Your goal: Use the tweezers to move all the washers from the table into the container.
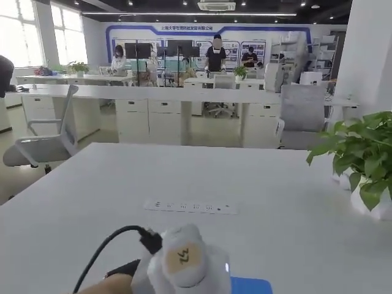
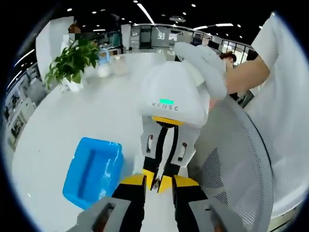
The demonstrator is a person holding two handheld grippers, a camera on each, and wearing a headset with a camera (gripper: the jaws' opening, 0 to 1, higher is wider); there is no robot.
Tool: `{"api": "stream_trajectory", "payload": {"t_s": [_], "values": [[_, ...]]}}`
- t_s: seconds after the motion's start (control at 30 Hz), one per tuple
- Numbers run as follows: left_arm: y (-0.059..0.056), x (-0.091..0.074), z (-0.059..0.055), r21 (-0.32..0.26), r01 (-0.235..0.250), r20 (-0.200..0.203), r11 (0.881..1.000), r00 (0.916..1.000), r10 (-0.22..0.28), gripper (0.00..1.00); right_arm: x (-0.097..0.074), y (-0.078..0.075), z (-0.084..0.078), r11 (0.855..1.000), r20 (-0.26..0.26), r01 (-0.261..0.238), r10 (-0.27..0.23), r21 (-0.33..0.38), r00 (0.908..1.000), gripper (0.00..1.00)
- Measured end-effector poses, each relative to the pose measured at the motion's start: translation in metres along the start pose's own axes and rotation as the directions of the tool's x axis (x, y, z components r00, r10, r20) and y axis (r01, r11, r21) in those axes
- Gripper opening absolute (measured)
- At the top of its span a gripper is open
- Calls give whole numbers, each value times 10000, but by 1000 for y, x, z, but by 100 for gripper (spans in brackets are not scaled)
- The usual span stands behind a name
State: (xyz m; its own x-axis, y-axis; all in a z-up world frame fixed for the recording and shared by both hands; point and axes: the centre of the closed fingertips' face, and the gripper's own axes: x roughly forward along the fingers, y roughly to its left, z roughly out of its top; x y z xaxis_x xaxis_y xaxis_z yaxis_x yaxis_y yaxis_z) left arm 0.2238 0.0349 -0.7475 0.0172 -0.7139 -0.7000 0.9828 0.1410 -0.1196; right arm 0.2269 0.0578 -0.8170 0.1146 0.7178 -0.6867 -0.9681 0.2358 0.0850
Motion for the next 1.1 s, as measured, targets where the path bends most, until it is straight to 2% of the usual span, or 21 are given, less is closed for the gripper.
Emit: {"api": "stream_trajectory", "payload": {"t_s": [0.07, 0.13, 0.2, 0.27, 0.33, 0.4, 0.43, 0.47, 0.5, 0.53, 0.57, 0.6, 0.67, 0.73, 0.8, 0.83, 0.9, 0.97, 1.03, 1.07, 1.1], "values": [[-1, -9, -3, -595, -475, 725, 9971, 9960, 517, 29, -1, -2, 0, 9995, 83, 33, -36, 323, 10000, 3], [-1, -18, -7, -1347, -1012, 1413, 9857, 9827, 1202, 38, -1, -5, 0, 9978, 163, 121, -132, 649, 9998, 2], [-4, -24, -12, -1991, -1415, 1999, 9697, 9629, 1815, 48, -2, -7, 0, 9955, 288, 139, -167, 939, 9994, 2], [-6, -28, -20, -2451, -1867, 2195, 9514, 9451, 2420, 56, -2, -9, 0, 9907, 441, 89, -150, 1359, 9989, 2], [-6, -34, -26, -2974, -2462, 2543, 9225, 9109, 3251, 64, -3, -12, -1, 9799, 610, -18, -106, 1995, 9981, 2], [-6, -40, -29, -3609, -2842, 2911, 8883, 8705, 3967, 71, -5, -15, -2, 9670, 784, -183, -18, 2541, 9969, 2], [-3, -45, -30, -3998, -3202, 3092, 8588, 8349, 4553, 74, -5, -15, -2, 9631, 806, -247, 32, 2681, 9967, 2], [-2, -49, -30, -4226, -3402, 3263, 8401, 8076, 4912, 76, -6, -17, -2, 9530, 964, -372, 84, 3006, 9953, 2], [-1, -52, -30, -4399, -3542, 3326, 8252, 7893, 5161, 79, -6, -18, -3, 9476, 1023, -436, 116, 3165, 9947, 2], [1, -56, -32, -4675, -3813, 3340, 7975, 7591, 5587, 80, -8, -19, -2, 9391, 1123, -512, 135, 3399, 9936, 2], [2, -59, -33, -4801, -3979, 3357, 7818, 7400, 5828, 81, -10, -20, -2, 9340, 1185, -557, 144, 3529, 9929, 2], [4, -63, -34, -4912, -4309, 3344, 7570, 7092, 6206, 83, -13, -22, 0, 9311, 1273, -569, 114, 3603, 9918, 2], [7, -70, -33, -5112, -4672, 3528, 7214, 6514, 6718, 88, -19, -25, 5, 9241, 1463, -601, 46, 3775, 9892, 2], [10, -74, -34, -5314, -4971, 3501, 6859, 6085, 7122, 94, -26, -29, 11, 9160, 1677, -640, -36, 3959, 9858, 2], [12, -77, -33, -5196, -5265, 3532, 6729, 5848, 7302, 99, -33, -34, 17, 9083, 1875, -655, -144, 4131, 9822, 3], [15, -81, -34, -5084, -5600, 3488, 6542, 5606, 7510, 99, -35, -37, 19, 9064, 1939, -618, -225, 4178, 9808, 3], [16, -82, -32, -5094, -5655, 3624, 6487, 5427, 7577, 99, -40, -41, 23, 9067, 1971, -528, -339, 4185, 9798, 3], [18, -86, -34, -5245, -5657, 3795, 6363, 5137, 7695, 99, -46, -47, 28, 9089, 1990, -330, -555, 4158, 9784, 3], [20, -89, -34, -5353, -5642, 3804, 6286, 5034, 7758, 99, -52, -54, 34, 9114, 2043, -174, -735, 4111, 9761, 3], [21, -91, -34, -5470, -5637, 3821, 6188, 4896, 7838, 99, -54, -58, 36, 9122, 2056, -93, -824, 4097, 9752, 3], [21, -95, -31, -5533, -5571, 4057, 6192, 4690, 7845, 99, -57, -64, 39, 9121, 2062, 11, -939, 4100, 9740, 3]]}}
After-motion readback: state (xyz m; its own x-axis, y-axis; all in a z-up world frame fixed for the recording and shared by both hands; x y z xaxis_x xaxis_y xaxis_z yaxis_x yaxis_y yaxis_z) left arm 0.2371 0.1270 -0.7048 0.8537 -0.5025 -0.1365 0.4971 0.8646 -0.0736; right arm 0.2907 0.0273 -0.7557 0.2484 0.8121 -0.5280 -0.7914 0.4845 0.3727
